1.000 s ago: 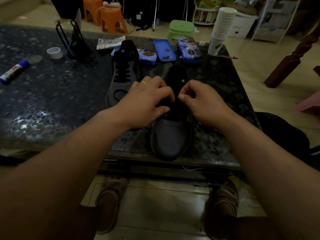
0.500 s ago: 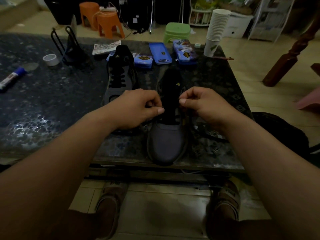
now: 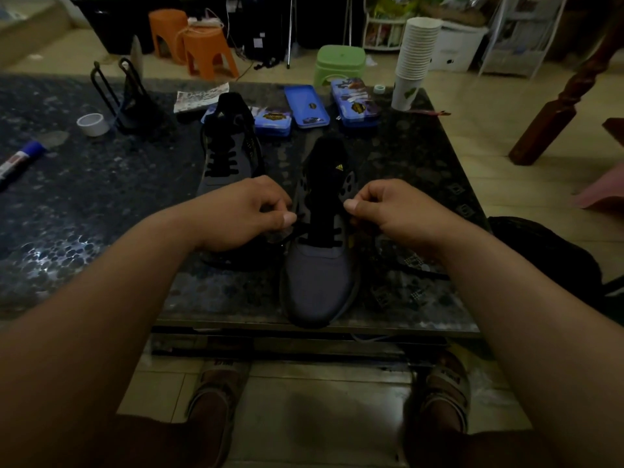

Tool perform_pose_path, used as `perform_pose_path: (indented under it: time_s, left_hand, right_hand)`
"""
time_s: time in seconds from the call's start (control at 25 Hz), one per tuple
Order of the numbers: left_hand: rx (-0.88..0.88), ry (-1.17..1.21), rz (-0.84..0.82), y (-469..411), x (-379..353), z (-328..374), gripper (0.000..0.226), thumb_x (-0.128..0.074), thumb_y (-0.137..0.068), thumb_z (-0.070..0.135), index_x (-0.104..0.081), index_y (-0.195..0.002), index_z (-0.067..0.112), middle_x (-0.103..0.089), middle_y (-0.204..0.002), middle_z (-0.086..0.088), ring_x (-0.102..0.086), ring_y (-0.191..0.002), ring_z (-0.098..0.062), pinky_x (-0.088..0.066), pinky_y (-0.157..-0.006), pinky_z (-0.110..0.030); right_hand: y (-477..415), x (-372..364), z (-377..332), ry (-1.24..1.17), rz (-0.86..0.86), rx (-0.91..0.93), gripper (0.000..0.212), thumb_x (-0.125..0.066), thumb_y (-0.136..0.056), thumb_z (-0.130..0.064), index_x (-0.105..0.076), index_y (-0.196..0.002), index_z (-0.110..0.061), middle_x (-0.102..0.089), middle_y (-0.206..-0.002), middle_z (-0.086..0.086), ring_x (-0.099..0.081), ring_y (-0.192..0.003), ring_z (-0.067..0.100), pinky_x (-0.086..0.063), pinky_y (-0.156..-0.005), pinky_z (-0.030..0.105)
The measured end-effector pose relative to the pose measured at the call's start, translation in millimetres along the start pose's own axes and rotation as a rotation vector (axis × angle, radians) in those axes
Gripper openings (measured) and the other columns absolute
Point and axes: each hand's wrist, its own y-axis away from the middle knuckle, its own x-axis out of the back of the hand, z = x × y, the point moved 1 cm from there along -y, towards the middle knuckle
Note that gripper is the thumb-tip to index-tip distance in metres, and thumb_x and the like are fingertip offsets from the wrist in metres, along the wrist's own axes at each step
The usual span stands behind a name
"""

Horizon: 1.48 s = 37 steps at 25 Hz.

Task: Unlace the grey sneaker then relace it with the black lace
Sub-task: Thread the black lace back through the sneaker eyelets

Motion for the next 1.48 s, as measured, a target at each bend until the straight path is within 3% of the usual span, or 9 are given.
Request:
perform_pose_path:
  time_s: [0.16, 0.36, 0.6, 0.76, 0.92, 1.0, 1.08, 1.24, 1.48]
  left_hand:
    - [0.022, -0.039, 0.086, -4, -2, -5, 0.028, -0.064, -0.099, 0.040, -0.067, -0.083, 0.017, -0.060, -0.116, 0.006, -0.061, -0.104, -0.013, -0.048, -0.101, -0.037]
    - [0.015, -0.032, 0.084, -6, -5, -7, 0.023, -0.065, -0.098, 0.041, -0.070, -0.089, 0.021, -0.061, -0.111, 0.006, -0.062, -0.099, -0.013, -0.050, -0.097, -0.038]
    - [-0.046, 0.003, 0.057, -6, -3, -1, 0.006, -0.067, -0.099, 0.032, -0.069, -0.094, 0.034, -0.058, -0.107, 0.008, -0.060, -0.096, -0.008, -0.048, -0.094, -0.032]
    - [-0.053, 0.023, 0.083, -5, -1, -1, 0.005, -0.067, -0.098, 0.033, -0.071, -0.098, 0.036, -0.054, -0.109, 0.005, -0.059, -0.100, -0.011, -0.046, -0.095, -0.029]
    - [-0.016, 0.088, 0.113, 0, 7, 6, 0.007, -0.067, -0.099, 0.031, -0.073, -0.100, 0.032, -0.061, -0.097, 0.007, -0.058, -0.086, -0.001, -0.041, -0.078, -0.009]
    - [0.001, 0.124, 0.076, 1, 7, 7, 0.008, -0.066, -0.100, 0.029, -0.073, -0.097, 0.029, -0.068, -0.084, 0.010, -0.059, -0.073, 0.001, -0.042, -0.067, -0.007]
    - [0.013, 0.098, 0.021, 3, 5, 5, 0.010, -0.064, -0.101, 0.030, -0.072, -0.094, 0.028, -0.068, -0.076, 0.009, -0.057, -0.065, 0.001, -0.042, -0.062, -0.008]
    - [-0.004, 0.104, -0.026, 4, 2, 3, 0.010, -0.063, -0.102, 0.026, -0.072, -0.097, 0.028, -0.074, -0.089, 0.008, -0.066, -0.083, -0.003, -0.046, -0.074, -0.008]
    - [-0.015, 0.104, 0.019, -1, -4, 8, 0.011, -0.062, -0.103, 0.026, -0.069, -0.097, 0.030, -0.071, -0.091, 0.008, -0.066, -0.088, -0.009, -0.050, -0.080, -0.025]
  right_hand:
    - [2, 1, 0, 0.003, -0.029, -0.033, 0.026, -0.063, -0.102, -0.038, -0.071, -0.092, -0.015, -0.079, -0.086, -0.004, -0.073, -0.085, 0.019, -0.058, -0.091, 0.049]
    - [7, 10, 6, -0.273, -0.095, -0.116, 0.018, -0.051, -0.107, -0.020, -0.059, -0.096, -0.008, -0.080, -0.096, 0.009, -0.075, -0.096, 0.031, -0.055, -0.099, 0.055]
    - [16, -1, -3, -0.288, -0.094, -0.075, 0.012, -0.062, -0.102, -0.018, -0.061, -0.093, -0.010, -0.077, -0.087, 0.010, -0.072, -0.075, 0.020, -0.056, -0.075, 0.039]
    - [15, -16, -12, 0.078, -0.007, 0.058, 0.025, -0.075, -0.093, -0.040, -0.066, -0.090, -0.017, -0.070, -0.079, -0.002, -0.063, -0.066, 0.010, -0.052, -0.061, 0.028]
    - [13, -20, -19, 0.357, 0.068, 0.181, 0.018, -0.072, -0.095, -0.033, -0.067, -0.090, -0.017, -0.067, -0.082, -0.005, -0.062, -0.072, 0.008, -0.047, -0.063, 0.026]
    - [13, -15, -17, 0.231, 0.019, 0.080, 0.023, -0.063, -0.101, -0.028, -0.067, -0.093, -0.007, -0.073, -0.088, 0.004, -0.068, -0.075, 0.015, -0.050, -0.063, 0.023]
    - [17, -11, -14, -0.136, -0.072, -0.068, 0.021, -0.055, -0.105, -0.018, -0.064, -0.094, -0.003, -0.076, -0.100, 0.015, -0.075, -0.090, 0.027, -0.058, -0.071, 0.026]
    - [20, -6, -6, -0.530, -0.094, -0.172, 0.015, -0.043, -0.102, -0.005, -0.052, -0.090, -0.007, -0.075, -0.109, 0.023, -0.076, -0.095, 0.034, -0.060, -0.088, 0.045]
    - [16, -11, -9, -0.004, -0.017, -0.021, 0.021, -0.066, -0.100, -0.032, -0.067, -0.096, -0.011, -0.076, -0.089, 0.006, -0.068, -0.066, 0.011, -0.051, -0.058, 0.027]
